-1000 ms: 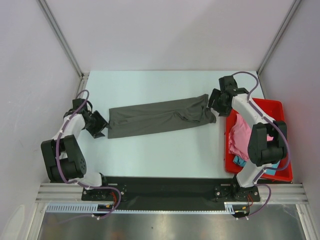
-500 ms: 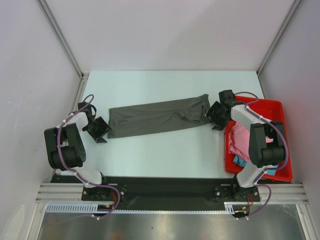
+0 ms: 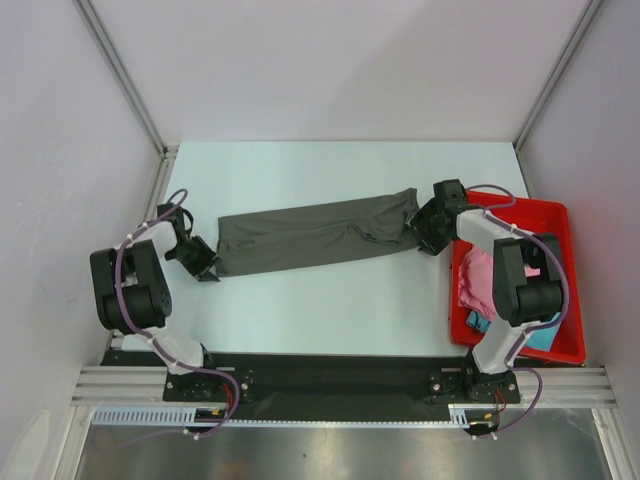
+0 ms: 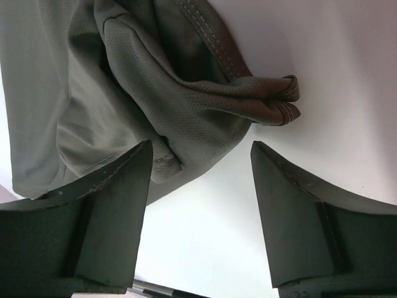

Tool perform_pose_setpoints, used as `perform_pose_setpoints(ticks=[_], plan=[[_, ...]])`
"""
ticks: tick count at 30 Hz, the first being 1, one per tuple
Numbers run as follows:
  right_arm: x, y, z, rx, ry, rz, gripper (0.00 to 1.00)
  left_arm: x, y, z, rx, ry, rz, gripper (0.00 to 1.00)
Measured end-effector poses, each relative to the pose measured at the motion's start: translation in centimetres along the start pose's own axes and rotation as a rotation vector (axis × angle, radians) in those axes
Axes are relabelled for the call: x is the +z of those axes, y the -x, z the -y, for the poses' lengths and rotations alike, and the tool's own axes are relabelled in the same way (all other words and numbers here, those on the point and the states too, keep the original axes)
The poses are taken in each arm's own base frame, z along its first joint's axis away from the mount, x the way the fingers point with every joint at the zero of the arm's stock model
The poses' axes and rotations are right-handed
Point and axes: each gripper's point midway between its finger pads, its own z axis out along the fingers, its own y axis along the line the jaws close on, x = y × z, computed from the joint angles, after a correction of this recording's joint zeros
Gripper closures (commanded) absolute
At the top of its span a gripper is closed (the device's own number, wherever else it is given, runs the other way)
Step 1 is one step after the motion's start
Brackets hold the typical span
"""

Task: Fold and stack the t-shirts
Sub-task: Fold the tshirt

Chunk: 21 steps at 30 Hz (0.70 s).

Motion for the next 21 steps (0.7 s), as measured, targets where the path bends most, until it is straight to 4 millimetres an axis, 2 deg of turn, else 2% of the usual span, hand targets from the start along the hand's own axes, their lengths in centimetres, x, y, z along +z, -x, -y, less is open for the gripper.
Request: perform_pose_setpoints(ticks=[1,4,5,10,11,14,17,21], plan=[[0.1,0.0,-0.1,0.000,-0.001,0.005,0.33,0.0,0.1,0.1,-0.002,0.000,-0.002,0.71],[0.5,0.0,0.1,0.007,-0.017,0.017,0.40,0.3,0.2,0.1,-0.012,0.003,-0.012,0.95],[0.7,0.1,0.2,0.009,-0.024,0.023,0.48,0.4,0.2,0.2,-0.014,0.001,-0.016,1.00],[1.8,0.7,0.9,0.023,-0.064,0.055,0.67,0.4,0.2,0.3,-0.015,0.006,-0.019,0.99],[2.1,0.9,0.8,0.018,-0.069,0.059,0.73,0.4,0.2,0.3,-0.016,0.011,-0.017,1.00],[3.1,1.9,-0.1,-0.016,-0.065,0.081,0.81,0.4,-0.2,0.5,-0.020,0.022,0.007,1.00],[4.5,3.4,-2.0,-0.068,-0.044,0.115,0.82,0.6,-1.6,1.1,-0.010,0.030,0.024,1.00],[6.5,5.5,-5.0,-0.132,0.002,0.166,0.81,1.1,-5.1,2.5,0.047,0.017,0.005,1.00]])
